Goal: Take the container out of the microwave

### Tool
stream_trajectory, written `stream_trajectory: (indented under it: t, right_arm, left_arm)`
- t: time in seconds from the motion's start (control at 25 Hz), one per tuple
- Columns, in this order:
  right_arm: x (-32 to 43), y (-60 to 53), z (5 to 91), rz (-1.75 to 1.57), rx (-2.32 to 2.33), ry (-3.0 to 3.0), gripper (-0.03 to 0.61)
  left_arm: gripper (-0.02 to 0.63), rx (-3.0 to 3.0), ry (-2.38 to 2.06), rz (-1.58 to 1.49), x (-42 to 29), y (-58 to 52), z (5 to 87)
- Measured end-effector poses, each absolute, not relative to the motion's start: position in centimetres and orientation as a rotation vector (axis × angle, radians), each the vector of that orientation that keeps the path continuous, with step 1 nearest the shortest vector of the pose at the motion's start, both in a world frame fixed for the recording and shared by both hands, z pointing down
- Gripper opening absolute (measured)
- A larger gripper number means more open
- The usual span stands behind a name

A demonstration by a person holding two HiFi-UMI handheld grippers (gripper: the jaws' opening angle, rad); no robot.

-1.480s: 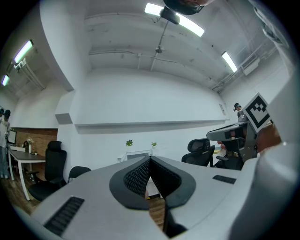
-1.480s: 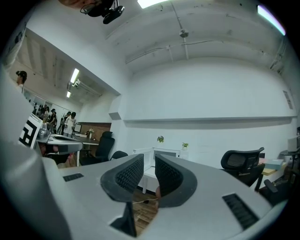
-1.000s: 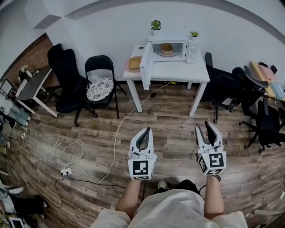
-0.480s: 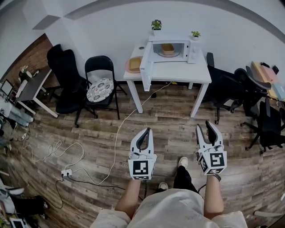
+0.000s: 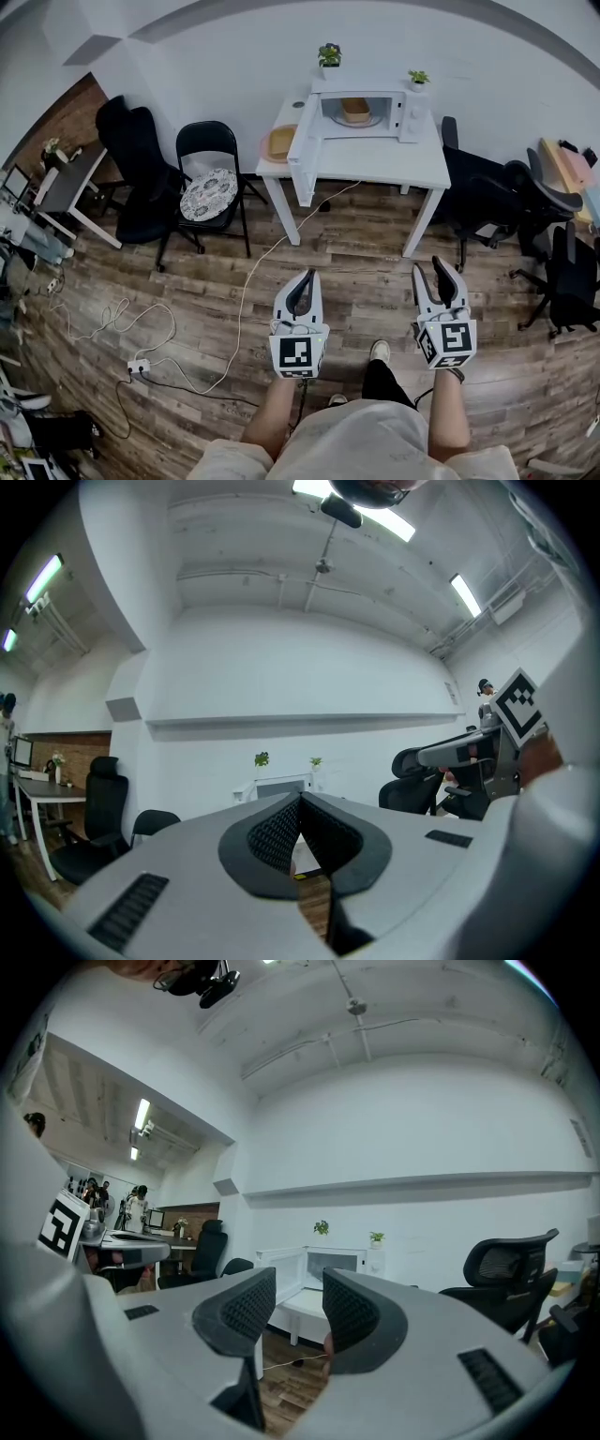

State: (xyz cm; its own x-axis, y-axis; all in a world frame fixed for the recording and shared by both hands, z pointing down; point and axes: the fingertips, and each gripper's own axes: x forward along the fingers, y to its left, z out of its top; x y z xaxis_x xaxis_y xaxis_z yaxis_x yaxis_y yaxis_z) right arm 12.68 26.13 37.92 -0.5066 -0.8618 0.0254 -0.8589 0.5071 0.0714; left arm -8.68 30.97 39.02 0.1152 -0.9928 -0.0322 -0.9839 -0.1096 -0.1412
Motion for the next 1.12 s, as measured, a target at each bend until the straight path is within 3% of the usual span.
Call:
stream_trajectory:
  t: [1.12]
  right_arm:
    - [19.0, 4.0, 40.3, 0.062, 1.418, -2.713, 0.170]
  left_arm:
    - [0.006, -2.206, 2.144, -0.217, -2.3, 10.5, 40.5]
